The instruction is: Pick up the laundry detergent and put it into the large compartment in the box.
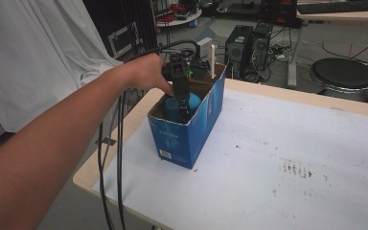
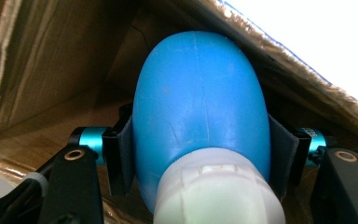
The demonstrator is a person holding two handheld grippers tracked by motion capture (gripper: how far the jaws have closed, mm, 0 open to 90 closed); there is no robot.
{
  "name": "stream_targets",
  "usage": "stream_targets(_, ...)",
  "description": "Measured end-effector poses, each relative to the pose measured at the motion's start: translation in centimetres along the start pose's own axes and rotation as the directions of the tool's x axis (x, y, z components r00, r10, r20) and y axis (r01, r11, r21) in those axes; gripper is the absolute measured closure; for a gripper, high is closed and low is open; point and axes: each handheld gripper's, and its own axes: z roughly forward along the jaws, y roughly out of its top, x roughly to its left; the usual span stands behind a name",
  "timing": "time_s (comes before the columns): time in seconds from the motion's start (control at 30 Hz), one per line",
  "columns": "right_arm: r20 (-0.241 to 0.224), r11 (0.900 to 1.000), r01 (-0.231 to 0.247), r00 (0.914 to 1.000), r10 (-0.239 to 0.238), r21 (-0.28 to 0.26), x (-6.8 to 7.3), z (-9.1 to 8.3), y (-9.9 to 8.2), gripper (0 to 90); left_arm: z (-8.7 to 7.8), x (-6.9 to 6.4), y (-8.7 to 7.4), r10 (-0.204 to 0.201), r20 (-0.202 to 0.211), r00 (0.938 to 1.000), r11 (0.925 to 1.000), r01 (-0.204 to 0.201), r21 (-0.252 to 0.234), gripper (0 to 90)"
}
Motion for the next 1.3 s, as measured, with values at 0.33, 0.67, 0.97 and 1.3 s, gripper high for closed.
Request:
stream_targets(0.33, -0.004, 1.0, 0.007, 1.0, -0.007, 0.007, 0.3, 0.1, 0.3, 3.1, -0.2, 0.0, -0.2, -0.03, 0.007, 0.9995, 0.9994, 0.03, -0.017, 30.2)
stream_targets(0.67, 0.001, 1.0, 0.009, 1.0, -0.009, 0.003, 0.6, -0.2, 0.2, 3.1, -2.6, 0.2, -1.3, -0.072, 0.005, 0.9974, 0.9907, 0.072, -0.115, 23.2)
stream_targets(0.97, 0.01, 0.9997, 0.014, 0.9999, -0.014, -0.018, 1.0, -0.8, 0.2, 3.1, -6.3, -0.6, -2.4, -0.09, -0.005, 0.9959, 0.9672, 0.087, -0.239, 23.2)
stream_targets(1.3, 0.026, 0.9989, 0.017, 0.9995, -0.016, -0.044, 1.7, -1.6, 0.1, 3.1, -9.2, -3.4, -1.6, -0.056, -0.037, 0.9977, 0.9669, 0.045, -0.251, 23.2)
